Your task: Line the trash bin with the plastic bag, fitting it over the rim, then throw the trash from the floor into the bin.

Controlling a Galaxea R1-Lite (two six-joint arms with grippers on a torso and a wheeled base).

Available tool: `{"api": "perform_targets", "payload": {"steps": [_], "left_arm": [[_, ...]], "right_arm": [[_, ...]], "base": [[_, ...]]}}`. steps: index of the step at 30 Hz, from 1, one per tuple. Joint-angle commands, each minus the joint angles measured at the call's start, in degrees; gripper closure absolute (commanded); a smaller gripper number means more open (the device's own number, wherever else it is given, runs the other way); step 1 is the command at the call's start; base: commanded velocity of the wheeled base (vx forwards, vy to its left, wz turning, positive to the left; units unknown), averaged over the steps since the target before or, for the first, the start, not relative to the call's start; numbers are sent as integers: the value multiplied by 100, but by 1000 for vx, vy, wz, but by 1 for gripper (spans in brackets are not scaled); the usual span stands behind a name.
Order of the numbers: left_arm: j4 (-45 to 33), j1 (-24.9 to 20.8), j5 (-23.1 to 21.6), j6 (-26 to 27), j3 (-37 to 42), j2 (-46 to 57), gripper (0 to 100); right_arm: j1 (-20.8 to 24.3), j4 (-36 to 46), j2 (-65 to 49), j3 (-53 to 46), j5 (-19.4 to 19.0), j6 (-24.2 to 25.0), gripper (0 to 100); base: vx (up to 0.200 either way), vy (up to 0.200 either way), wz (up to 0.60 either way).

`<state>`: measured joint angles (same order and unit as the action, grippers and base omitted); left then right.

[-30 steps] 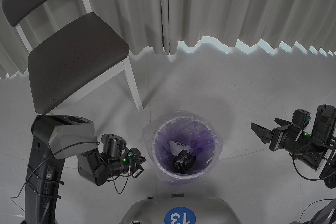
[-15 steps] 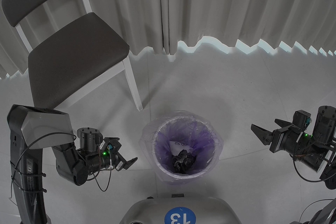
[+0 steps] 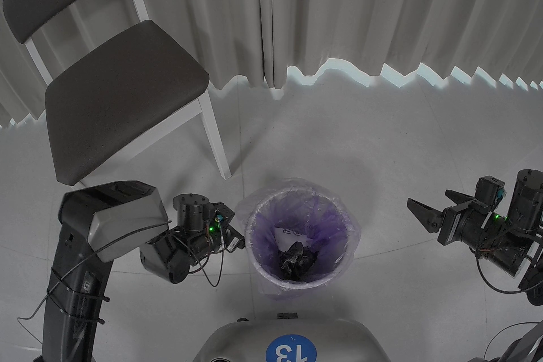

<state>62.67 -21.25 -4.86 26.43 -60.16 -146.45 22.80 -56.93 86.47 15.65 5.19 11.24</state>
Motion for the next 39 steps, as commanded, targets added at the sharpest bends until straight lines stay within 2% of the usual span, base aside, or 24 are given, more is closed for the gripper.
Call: {"api": "perform_targets", "payload": {"steps": [1, 4, 8, 12, 17, 21, 25, 29, 31, 34, 39], "left_arm": [[-827, -187, 82, -68, -998, -481, 0], [-1108, -213, 91, -50, -1138, -508, 0], [-1073, -160, 91, -41, -1068, -481, 0], [-862, -20, 91, -50, -585, -174, 0], [-405, 112, 65, -59, 312, 406, 0], [158, 182, 47, -103, 1077, 881, 0], [1037, 138, 135, -314, 1771, 1180, 0], [1406, 191, 205, -358, 2184, 1487, 0], [1450, 200, 205, -393, 2272, 1566, 0], [1792, 182, 240, -674, 2571, 1663, 0], [2267, 191, 267, -692, 2773, 1584, 0]], "right_arm": [[-100, 6, 2, -1, -141, 1, 0], [-161, -2, 54, -1, -212, 1, 0], [-170, -2, 90, 8, -212, 10, 0], [-311, -2, 142, 26, -238, 10, 0], [-513, -2, 511, 34, -467, 27, 0], [-759, -64, 1399, 149, -511, 27, 0], [-1040, -213, 2568, 535, -678, 27, 0], [-1295, -407, 3781, 1291, -730, -8, 0], [-1322, -354, 4018, 1520, -739, -25, 0], [-1322, 156, 4370, 2109, -748, -254, 0], [-1313, 1290, 4440, 2935, -748, -509, 0]], "base": [[0, 0, 0], [0, 0, 0], [0, 0, 0], [0, 0, 0], [0, 0, 0], [0, 0, 0], [0, 0, 0], [0, 0, 0], [0, 0, 0], [0, 0, 0], [0, 0, 0]]}}
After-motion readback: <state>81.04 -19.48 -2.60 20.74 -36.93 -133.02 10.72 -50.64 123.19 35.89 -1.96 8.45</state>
